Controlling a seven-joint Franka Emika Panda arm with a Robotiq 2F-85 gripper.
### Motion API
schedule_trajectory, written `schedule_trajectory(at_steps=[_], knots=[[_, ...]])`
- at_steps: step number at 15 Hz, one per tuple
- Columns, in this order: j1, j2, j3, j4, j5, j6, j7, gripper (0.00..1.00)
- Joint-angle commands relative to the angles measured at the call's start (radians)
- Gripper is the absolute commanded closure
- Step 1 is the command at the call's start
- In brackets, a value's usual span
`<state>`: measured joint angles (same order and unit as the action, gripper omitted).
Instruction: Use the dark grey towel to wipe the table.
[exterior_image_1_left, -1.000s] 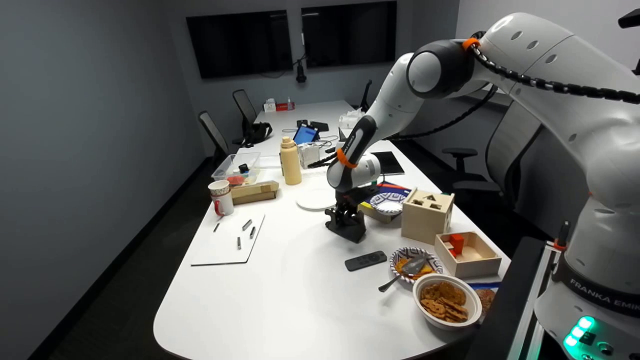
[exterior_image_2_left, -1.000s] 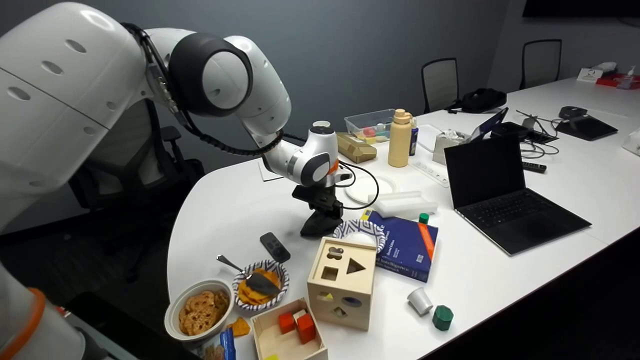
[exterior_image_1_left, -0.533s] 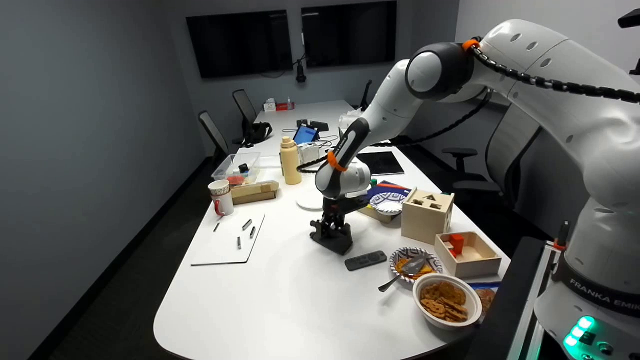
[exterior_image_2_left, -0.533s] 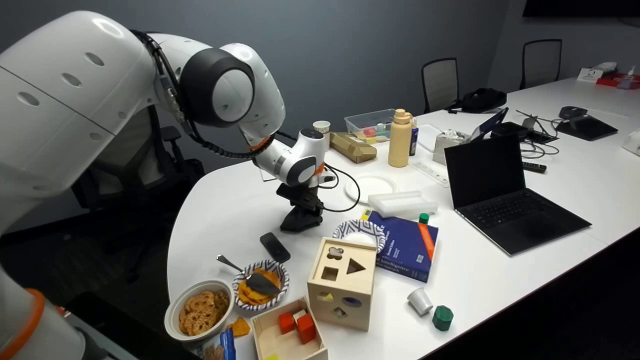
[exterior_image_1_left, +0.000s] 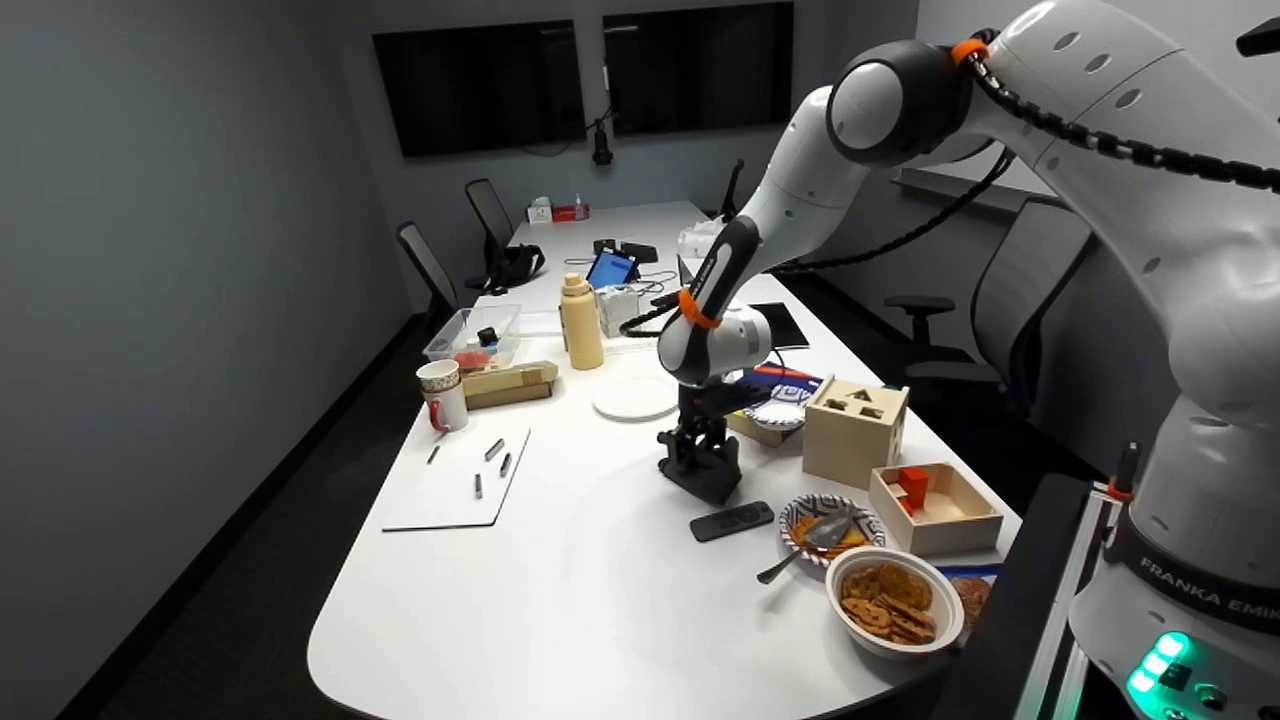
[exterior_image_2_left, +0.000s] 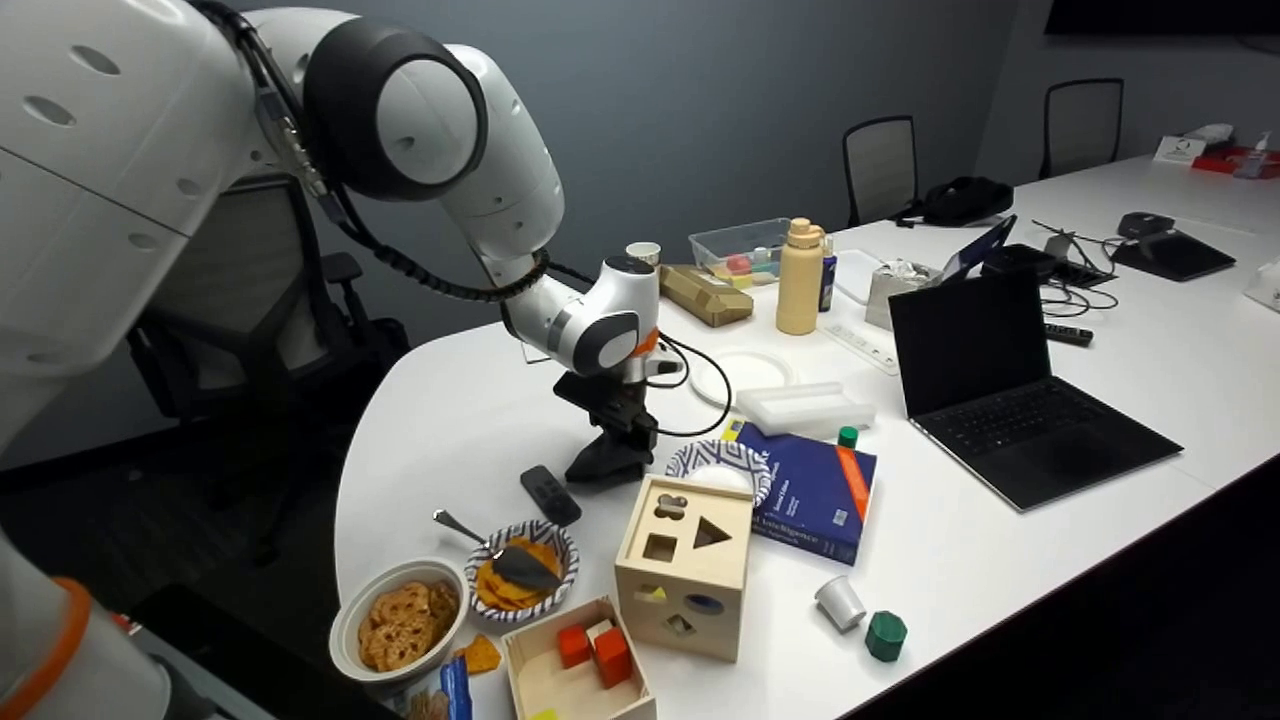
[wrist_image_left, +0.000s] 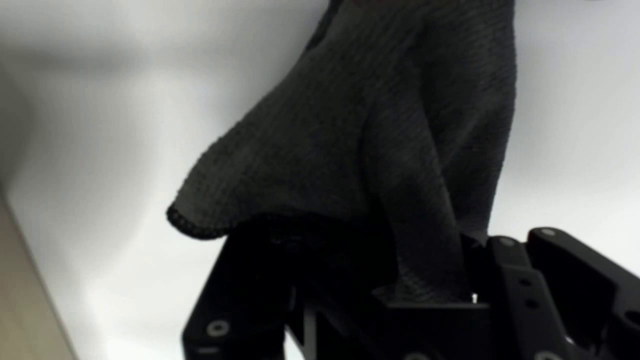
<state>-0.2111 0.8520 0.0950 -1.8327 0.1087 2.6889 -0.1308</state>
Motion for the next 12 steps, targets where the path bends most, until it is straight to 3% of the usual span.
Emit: schedule_trajectory(at_steps=[1, 5, 12], knots=[[0.003, -0.039, -0.065, -0.047, 0.001, 0.024, 0.026, 1.00], [-0.025, 0.007, -0.079, 0.012, 0.010, 0.023, 0.007, 1.00], [-0.056, 0.029, 0.050, 0.052, 0.030, 0.003, -0.074, 1.00]])
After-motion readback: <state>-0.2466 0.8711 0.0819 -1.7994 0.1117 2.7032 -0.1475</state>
